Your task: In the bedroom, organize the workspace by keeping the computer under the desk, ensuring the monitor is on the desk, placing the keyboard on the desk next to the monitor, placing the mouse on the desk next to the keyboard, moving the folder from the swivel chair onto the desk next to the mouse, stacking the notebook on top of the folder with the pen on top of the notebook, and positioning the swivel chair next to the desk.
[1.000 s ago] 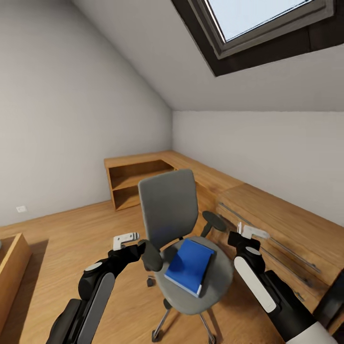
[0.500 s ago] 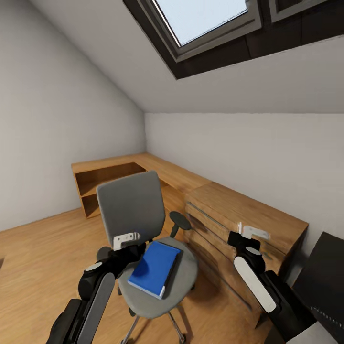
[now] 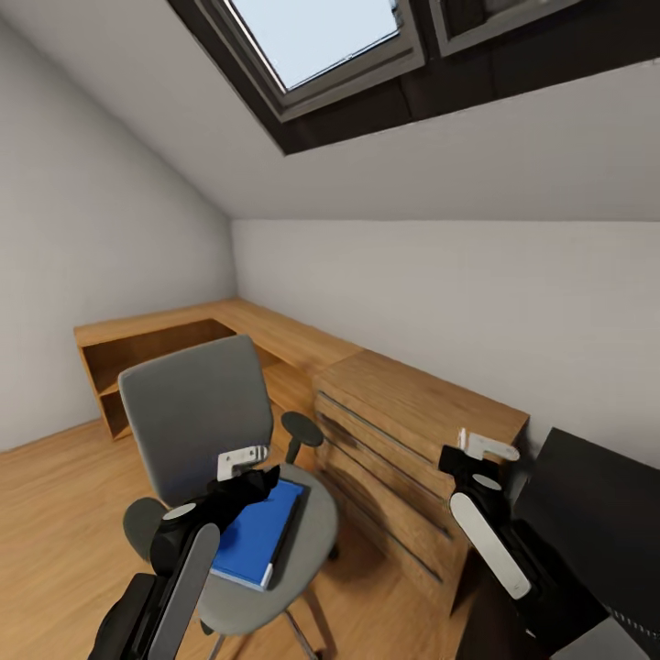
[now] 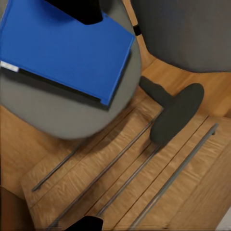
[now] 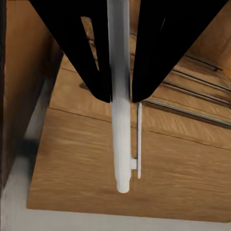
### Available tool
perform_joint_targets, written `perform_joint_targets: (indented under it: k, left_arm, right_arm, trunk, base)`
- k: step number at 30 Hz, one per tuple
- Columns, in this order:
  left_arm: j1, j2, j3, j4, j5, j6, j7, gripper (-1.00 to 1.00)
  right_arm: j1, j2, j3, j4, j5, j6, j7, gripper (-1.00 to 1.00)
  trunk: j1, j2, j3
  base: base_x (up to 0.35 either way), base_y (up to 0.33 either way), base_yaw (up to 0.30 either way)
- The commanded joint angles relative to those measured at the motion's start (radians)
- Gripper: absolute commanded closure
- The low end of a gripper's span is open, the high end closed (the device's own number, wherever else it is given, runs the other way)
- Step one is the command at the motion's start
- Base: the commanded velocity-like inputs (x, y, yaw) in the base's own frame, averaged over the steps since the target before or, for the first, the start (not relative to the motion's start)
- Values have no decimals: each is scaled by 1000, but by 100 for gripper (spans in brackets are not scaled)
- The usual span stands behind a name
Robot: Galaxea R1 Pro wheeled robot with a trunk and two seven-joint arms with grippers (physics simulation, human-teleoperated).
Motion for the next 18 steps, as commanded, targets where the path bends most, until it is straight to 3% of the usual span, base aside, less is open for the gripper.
perform_joint_targets:
  k: [1,6,15,18]
  left_arm:
    - [-1,0,0,-1,10,3,10,-100]
    - [-1,0,0,-2,9,3,9,-100]
    - [-1,0,0,-2,10,4,9,-100]
    - [-1,0,0,-2,10,5,9,-100]
  right_arm:
    - [-1,-4,-1,6,-4,4,-4,100]
    - [-1,-9,-33,25,-4,4,-1,100]
    - [-1,-10,-41,29,-3,4,-1,100]
    - [-1,-9,-42,29,-4,4,0,100]
  trunk:
    - [0,-1,-1]
    - [0,-1,0]
    - [0,-1,0]
    - [0,-1,0]
  base:
    - [0,-1,-283]
    - [0,0,-292]
    - [0,0,-291]
    - [0,0,-117]
